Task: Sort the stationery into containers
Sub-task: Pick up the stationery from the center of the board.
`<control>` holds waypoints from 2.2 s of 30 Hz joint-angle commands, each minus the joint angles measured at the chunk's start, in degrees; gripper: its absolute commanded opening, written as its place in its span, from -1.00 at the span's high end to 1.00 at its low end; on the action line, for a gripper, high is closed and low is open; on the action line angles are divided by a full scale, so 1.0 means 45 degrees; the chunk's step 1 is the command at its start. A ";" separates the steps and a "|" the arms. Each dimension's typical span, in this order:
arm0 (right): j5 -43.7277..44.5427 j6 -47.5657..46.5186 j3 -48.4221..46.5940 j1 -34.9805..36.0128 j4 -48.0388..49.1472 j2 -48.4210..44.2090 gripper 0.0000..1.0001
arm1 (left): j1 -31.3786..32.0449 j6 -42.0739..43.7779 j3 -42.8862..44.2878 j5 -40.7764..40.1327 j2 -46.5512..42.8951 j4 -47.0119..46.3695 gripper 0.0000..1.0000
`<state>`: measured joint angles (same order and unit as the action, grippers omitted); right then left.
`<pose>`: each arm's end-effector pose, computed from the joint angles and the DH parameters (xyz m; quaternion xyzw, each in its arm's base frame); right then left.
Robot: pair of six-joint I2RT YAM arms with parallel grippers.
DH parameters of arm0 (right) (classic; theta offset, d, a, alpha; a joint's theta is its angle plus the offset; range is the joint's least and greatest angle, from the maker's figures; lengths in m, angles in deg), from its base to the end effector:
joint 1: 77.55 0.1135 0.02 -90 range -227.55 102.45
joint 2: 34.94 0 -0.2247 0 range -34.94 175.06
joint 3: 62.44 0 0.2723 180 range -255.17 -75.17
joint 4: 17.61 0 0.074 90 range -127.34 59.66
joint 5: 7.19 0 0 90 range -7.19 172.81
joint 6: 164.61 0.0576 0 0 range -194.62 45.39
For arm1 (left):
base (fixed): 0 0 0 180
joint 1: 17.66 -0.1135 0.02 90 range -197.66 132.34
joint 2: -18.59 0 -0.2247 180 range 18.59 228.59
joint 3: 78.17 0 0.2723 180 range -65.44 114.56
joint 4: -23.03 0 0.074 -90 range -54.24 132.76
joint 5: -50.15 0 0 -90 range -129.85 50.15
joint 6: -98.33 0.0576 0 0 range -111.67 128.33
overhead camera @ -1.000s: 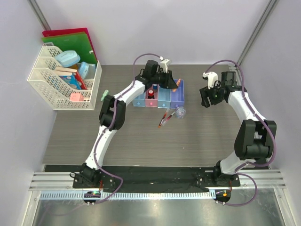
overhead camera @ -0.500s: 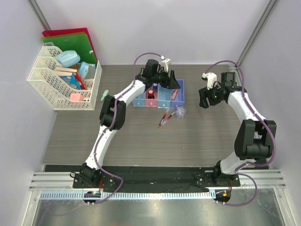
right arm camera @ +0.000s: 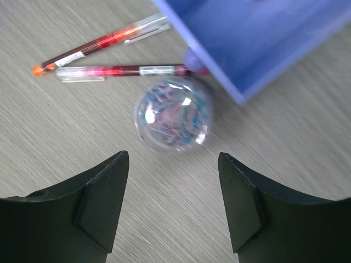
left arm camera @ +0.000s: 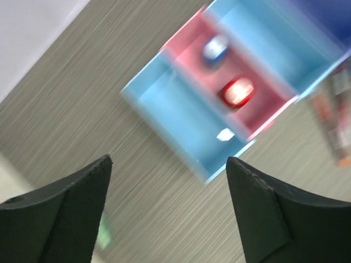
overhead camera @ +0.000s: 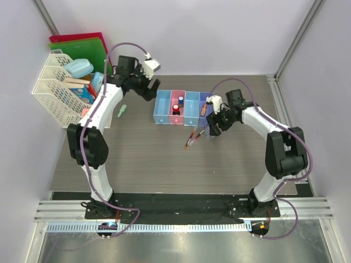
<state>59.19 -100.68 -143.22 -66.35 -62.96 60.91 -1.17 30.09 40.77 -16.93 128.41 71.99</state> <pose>0.3569 0.0942 0.1560 -0.3519 0.8801 0.1639 0.2734 0.4372 -0.1528 0.2867 0.3704 0.8111 -0.1607 0.4233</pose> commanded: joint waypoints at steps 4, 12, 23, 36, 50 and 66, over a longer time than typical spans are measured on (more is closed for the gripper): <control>0.0540 0.0616 -0.1244 0.0869 0.0452 0.1334 -0.46 | -0.2021 0.2760 -0.1531 -0.2065 0.0439 0.2574 -0.78; 0.1205 0.0773 -0.1635 0.1553 0.0804 0.1824 -0.48 | -0.2219 0.3563 -0.2901 -0.3373 0.1218 0.1578 -0.86; 0.1927 0.0636 -0.1362 0.2237 0.0746 0.2000 0.11 | -0.3001 0.3641 -0.1826 -0.3958 0.2548 0.1384 -0.86; 0.2006 0.0284 -0.0854 0.2237 -0.0094 0.0458 0.63 | -0.3371 0.3914 -0.0909 -0.4039 0.3973 0.0817 -0.82; 0.1635 -0.0048 -0.2298 0.2081 -0.1363 -0.2452 0.63 | -0.3587 0.4012 -0.0225 -0.3667 0.4931 0.1304 0.49; 0.0561 0.0421 -0.2183 -0.0554 -0.1266 -0.2882 0.63 | -0.2885 0.2372 -0.0419 0.1918 0.1186 0.3962 1.00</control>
<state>64.63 -100.22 -152.11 -65.54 -69.60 48.10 -16.65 44.30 38.65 -20.12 143.80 85.65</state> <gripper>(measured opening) 0.606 0.024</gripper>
